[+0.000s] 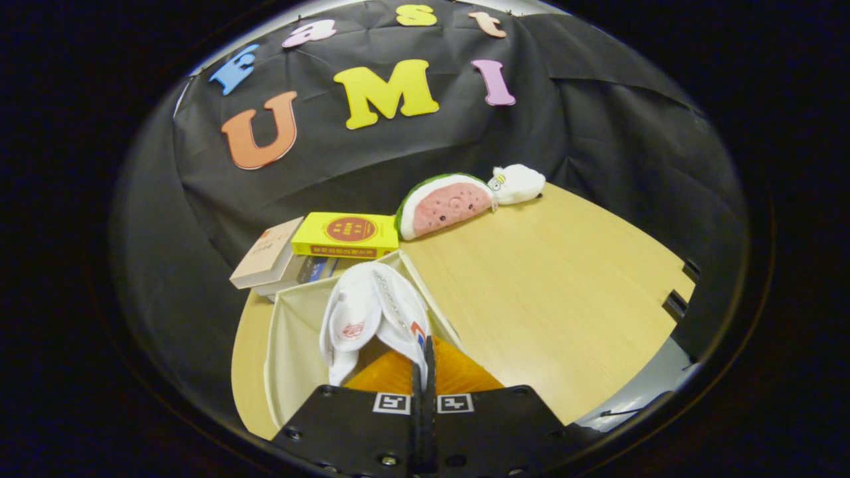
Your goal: Open the storage box then place both shoes into the box .Put the left shoe in first, then the right shoe, with the right side of both shoes facing outward in a uniform manner.
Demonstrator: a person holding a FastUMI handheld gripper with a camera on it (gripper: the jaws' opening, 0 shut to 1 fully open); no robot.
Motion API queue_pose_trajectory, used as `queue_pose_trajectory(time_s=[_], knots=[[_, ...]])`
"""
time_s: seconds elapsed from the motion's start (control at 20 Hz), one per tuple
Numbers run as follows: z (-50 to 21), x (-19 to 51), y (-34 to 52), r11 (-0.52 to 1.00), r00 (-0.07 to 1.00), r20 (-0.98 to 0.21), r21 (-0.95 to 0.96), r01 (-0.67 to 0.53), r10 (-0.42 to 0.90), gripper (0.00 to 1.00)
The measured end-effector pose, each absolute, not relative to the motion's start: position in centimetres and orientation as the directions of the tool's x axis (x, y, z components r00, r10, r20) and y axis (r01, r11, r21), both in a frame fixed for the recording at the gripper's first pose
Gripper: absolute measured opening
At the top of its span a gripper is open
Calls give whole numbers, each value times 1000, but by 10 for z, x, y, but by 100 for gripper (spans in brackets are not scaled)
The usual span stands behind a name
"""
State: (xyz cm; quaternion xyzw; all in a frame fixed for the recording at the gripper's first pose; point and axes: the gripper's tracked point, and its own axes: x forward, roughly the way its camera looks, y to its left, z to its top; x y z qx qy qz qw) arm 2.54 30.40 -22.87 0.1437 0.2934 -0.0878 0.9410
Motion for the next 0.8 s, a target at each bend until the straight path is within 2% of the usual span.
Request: queue_pose_trajectory(time_s=[0.1, 0.25, 0.3, 0.5, 0.7, 0.8], knots=[[-228, 27, 309, 945, 823, -567, 242, 221, -48, 3], [-240, 19, 315, 958, 811, -585, 227, 176, -11, 18], [-239, 16, 312, 963, 809, -587, 217, 161, -4, 36], [-216, 11, 313, 978, 837, -544, 196, 65, 53, 78], [-186, 1, 299, 986, 865, -497, 167, 14, 72, 88], [-167, 4, 294, 989, 888, -454, 147, -5, 72, 89]])
